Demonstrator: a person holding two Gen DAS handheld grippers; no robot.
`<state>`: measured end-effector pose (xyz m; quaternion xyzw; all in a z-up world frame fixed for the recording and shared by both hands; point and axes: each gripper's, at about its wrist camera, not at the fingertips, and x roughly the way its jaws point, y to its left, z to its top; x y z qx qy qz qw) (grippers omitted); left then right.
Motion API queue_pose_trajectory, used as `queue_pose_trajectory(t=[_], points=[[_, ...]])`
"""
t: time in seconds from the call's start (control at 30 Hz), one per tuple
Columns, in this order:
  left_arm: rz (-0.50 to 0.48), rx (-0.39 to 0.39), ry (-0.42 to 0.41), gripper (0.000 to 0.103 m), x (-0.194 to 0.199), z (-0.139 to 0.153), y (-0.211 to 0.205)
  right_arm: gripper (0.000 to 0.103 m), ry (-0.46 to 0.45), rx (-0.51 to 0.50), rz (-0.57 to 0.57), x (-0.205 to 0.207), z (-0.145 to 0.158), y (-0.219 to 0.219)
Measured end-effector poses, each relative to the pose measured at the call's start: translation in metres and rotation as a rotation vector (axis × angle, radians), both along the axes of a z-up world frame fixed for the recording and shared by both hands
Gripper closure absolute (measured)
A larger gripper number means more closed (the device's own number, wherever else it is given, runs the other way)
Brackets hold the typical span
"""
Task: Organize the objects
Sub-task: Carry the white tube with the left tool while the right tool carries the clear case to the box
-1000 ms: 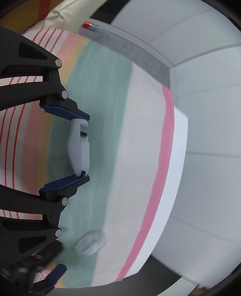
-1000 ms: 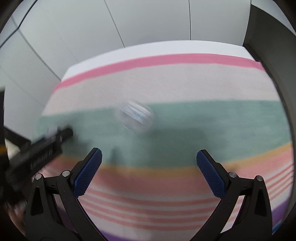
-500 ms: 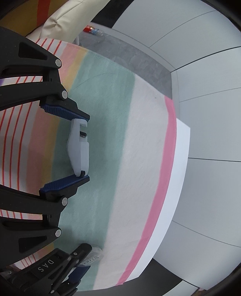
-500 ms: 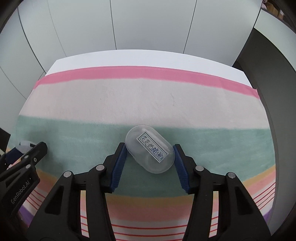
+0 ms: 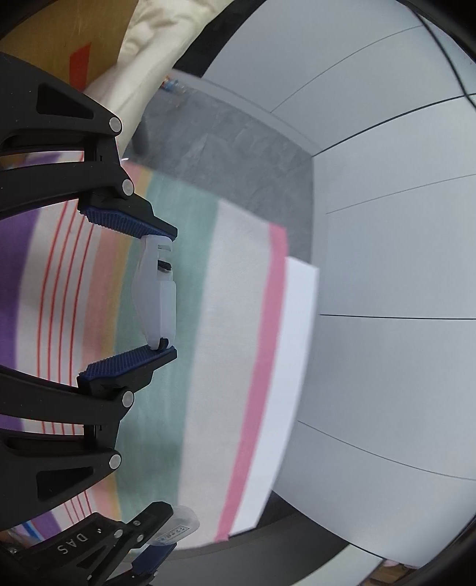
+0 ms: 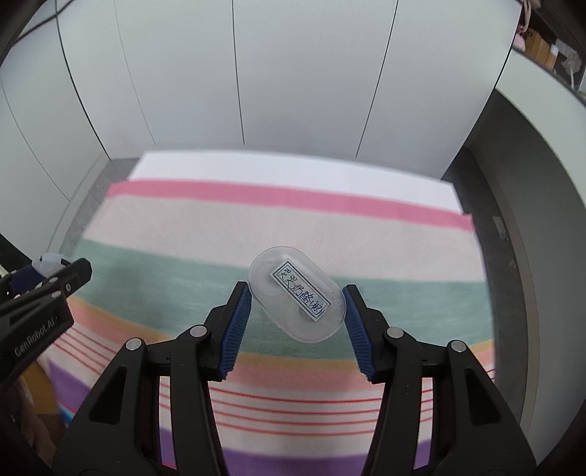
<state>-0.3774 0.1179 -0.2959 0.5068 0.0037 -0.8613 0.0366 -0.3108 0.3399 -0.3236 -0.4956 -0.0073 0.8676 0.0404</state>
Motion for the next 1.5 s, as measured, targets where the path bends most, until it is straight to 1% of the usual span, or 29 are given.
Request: queue_pose_trajectory(t=[0.17, 0.33, 0.43, 0.5, 0.67, 0.97, 1.0, 1.13, 1.33, 1.5], points=[[-0.027, -0.022, 0.075, 0.044, 0.021, 0.067, 0.002, 0.05, 0.063, 0.003, 0.01, 0.018, 0.06, -0.002], [-0.05, -0.042, 0.141, 0.044, 0.049, 0.122, 0.004, 0.05, 0.117, -0.016, 0.02, 0.043, 0.117, -0.004], [-0.056, -0.039, 0.17, 0.044, 0.067, 0.148, 0.004, 0.05, 0.14, -0.005, 0.034, 0.059, 0.139, -0.009], [-0.058, -0.038, 0.173, 0.044, 0.077, 0.156, 0.005, 0.05, 0.141, -0.006, 0.042, 0.069, 0.15, -0.01], [-0.064, -0.029, 0.148, 0.044, 0.099, 0.163, 0.006, 0.05, 0.14, -0.011, 0.046, 0.093, 0.161, -0.013], [-0.068, -0.04, 0.132, 0.044, 0.143, 0.162, -0.002, 0.05, 0.114, 0.011, 0.074, 0.133, 0.15, -0.023], [-0.067, -0.04, 0.129, 0.044, 0.144, 0.159, -0.003, 0.05, 0.109, 0.016, 0.078, 0.139, 0.149, -0.024], [-0.062, -0.037, 0.116, 0.044, 0.17, 0.155, -0.013, 0.05, 0.094, 0.021, 0.085, 0.163, 0.144, -0.027], [-0.044, -0.059, 0.106, 0.044, 0.205, 0.151, -0.036, 0.05, 0.069, 0.024, 0.09, 0.192, 0.136, -0.036], [-0.006, -0.062, 0.106, 0.044, 0.228, 0.152, -0.065, 0.05, 0.07, 0.034, 0.117, 0.207, 0.139, -0.059]])
